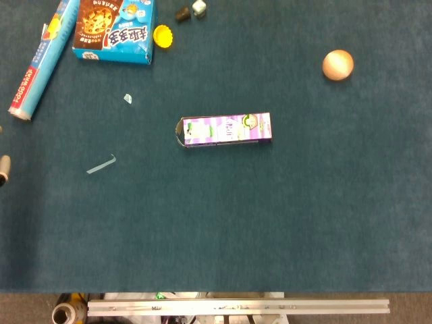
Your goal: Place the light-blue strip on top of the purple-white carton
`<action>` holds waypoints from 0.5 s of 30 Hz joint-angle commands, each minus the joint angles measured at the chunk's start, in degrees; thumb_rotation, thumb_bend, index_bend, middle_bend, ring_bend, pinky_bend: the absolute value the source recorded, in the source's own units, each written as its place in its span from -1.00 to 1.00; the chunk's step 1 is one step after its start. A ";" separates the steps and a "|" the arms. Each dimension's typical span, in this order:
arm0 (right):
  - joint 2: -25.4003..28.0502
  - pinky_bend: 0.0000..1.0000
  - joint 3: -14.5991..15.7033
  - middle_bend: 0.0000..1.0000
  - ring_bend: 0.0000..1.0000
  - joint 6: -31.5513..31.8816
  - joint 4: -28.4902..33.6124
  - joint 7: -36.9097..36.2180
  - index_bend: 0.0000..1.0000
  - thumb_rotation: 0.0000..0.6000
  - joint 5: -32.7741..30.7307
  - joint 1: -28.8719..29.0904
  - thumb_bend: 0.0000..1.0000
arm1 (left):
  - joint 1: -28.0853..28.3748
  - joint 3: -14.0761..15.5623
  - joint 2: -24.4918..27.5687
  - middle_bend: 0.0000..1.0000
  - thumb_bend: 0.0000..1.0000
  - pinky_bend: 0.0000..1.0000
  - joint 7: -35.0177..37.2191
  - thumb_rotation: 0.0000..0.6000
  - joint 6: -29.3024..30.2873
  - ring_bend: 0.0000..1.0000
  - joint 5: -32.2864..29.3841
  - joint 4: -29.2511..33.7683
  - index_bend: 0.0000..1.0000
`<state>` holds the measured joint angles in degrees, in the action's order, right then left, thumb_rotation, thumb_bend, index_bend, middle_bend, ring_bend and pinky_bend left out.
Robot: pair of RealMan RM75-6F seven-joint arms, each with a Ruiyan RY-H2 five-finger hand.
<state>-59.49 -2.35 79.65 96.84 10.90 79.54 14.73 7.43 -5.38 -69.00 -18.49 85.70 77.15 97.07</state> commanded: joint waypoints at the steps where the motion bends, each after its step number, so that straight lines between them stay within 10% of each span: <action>1: -0.01 -0.15 -0.22 -0.11 -0.31 -0.37 0.01 0.09 -0.68 1.00 0.04 0.01 -0.61 | 0.37 0.45 0.73 0.13 -0.41 0.44 0.79 1.00 -1.57 0.16 -0.24 0.71 -0.28; 15: 2.60 -0.15 -3.00 -0.11 -0.31 -3.98 1.99 0.93 -0.68 1.00 -1.81 1.85 -0.60 | 3.24 -0.60 1.23 0.29 -0.41 0.61 -0.11 1.00 -7.09 0.30 -3.47 4.11 -0.19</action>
<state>-57.00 -5.22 75.79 98.73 11.78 77.83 16.48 10.24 -5.91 -67.67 -18.55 79.22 74.08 100.91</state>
